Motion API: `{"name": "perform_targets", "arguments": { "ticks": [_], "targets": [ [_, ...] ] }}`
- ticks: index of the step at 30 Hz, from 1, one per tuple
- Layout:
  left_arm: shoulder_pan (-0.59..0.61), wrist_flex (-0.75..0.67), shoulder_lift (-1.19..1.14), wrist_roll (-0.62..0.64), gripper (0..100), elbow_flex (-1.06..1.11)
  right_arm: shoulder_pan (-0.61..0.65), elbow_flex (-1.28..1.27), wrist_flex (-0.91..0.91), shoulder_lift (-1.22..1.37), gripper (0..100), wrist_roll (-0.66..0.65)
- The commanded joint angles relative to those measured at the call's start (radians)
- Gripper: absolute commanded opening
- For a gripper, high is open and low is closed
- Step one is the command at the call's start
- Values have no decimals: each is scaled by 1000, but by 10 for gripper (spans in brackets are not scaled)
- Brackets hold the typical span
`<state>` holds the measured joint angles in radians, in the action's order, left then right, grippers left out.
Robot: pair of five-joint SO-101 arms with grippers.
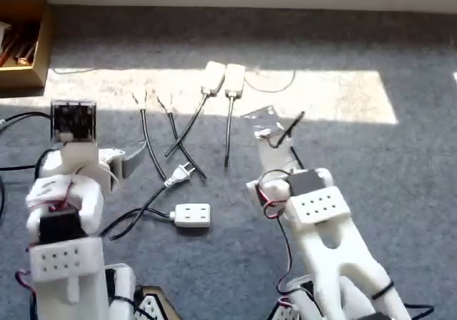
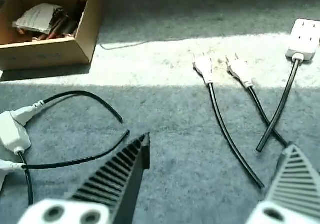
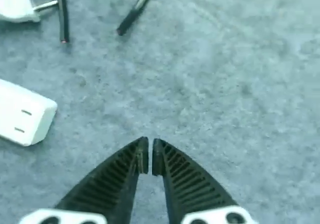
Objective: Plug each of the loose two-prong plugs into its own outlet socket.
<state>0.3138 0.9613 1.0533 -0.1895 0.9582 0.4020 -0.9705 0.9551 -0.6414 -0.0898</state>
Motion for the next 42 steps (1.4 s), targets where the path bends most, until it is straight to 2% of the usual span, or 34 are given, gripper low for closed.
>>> {"name": "perform_targets", "arguments": {
  "ticks": [1,4,6,8,10,14,19,21,27,34,39,42],
  "targets": [
    [-31,310,-568,-61,383,-472,-87,-154,-127,-194,13,6],
    [-58,540,-889,-95,383,-811,-91,-277,-179,-300,13,5],
    [-58,646,-1035,-95,383,-1021,-91,-300,-179,-351,13,5],
    [-68,756,-1145,-104,383,-1184,-91,-309,-179,-386,13,5],
    [-131,819,-1236,-166,383,-1260,-91,-309,-179,-398,13,5],
    [-255,812,-1391,-284,383,-1264,-93,-311,-179,-398,13,5],
    [-363,804,-1508,-334,382,-1282,-93,-317,-188,-398,13,3],
    [-372,787,-1544,-351,365,-1287,-93,-338,-211,-398,13,2],
    [-351,763,-1646,-405,170,-1280,-88,-351,-236,-398,13,-37],
    [-361,756,-1725,-410,158,-1280,-88,-351,-236,-398,13,-40],
    [-390,763,-1738,-411,60,-1290,-88,-351,-236,-398,13,-40],
    [-415,764,-1701,-413,53,-1288,-88,-351,-236,-398,13,-40]
  ]
}}
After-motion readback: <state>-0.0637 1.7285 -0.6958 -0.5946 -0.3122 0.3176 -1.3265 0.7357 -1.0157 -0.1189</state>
